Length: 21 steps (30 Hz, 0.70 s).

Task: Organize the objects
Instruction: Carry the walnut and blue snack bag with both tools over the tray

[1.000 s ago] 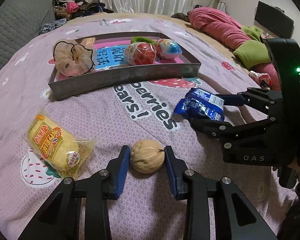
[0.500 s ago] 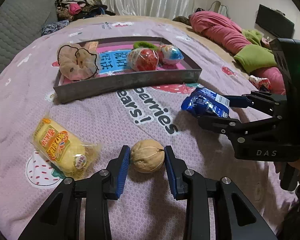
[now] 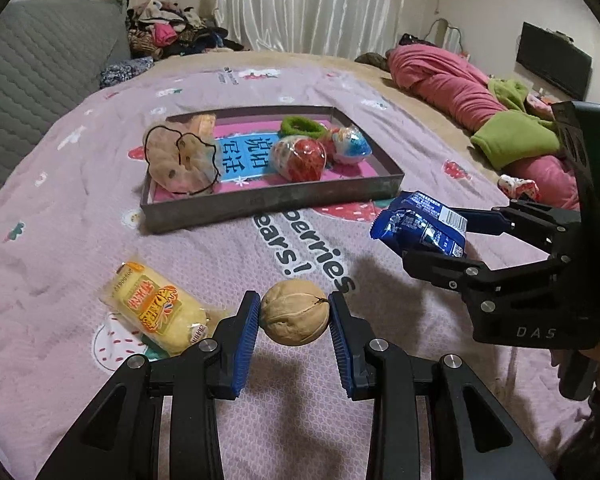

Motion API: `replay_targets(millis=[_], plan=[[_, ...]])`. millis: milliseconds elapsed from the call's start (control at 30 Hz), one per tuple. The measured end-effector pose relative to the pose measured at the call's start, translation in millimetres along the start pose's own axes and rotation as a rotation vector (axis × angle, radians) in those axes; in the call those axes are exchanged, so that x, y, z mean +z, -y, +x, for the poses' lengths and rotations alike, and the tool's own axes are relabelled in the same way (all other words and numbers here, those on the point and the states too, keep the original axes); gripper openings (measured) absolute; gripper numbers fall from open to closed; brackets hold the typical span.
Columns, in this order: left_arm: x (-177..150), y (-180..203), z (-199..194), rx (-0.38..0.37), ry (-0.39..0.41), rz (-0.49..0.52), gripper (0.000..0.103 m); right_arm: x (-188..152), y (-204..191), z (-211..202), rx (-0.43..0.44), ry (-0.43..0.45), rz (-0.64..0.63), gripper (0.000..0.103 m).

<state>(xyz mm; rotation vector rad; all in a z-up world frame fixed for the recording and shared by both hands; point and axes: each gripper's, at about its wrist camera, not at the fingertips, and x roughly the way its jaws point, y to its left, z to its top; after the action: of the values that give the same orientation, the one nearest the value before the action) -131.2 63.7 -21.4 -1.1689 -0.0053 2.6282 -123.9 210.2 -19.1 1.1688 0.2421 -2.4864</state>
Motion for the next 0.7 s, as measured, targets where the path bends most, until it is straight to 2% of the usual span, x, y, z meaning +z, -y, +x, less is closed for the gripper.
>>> replay_targets(millis=[267, 367, 700], plan=[[3.8, -2.0, -23.2, 0.003, 0.044, -0.011, 0.036, 4.3, -9.0, -18.6, -0.006, 0.028, -0.013, 0.066], [5.9, -3.1, -32.4, 0.029, 0.068, -0.015, 0.036, 7.0, -12.3, -26.4, -0.005, 0.046, -0.011, 0.066], [12.3, -5.5, -54.2, 0.023, 0.105, -0.042, 0.036, 15.6, -23.4, -41.0, 0.001, 0.084, -0.016, 0.066]])
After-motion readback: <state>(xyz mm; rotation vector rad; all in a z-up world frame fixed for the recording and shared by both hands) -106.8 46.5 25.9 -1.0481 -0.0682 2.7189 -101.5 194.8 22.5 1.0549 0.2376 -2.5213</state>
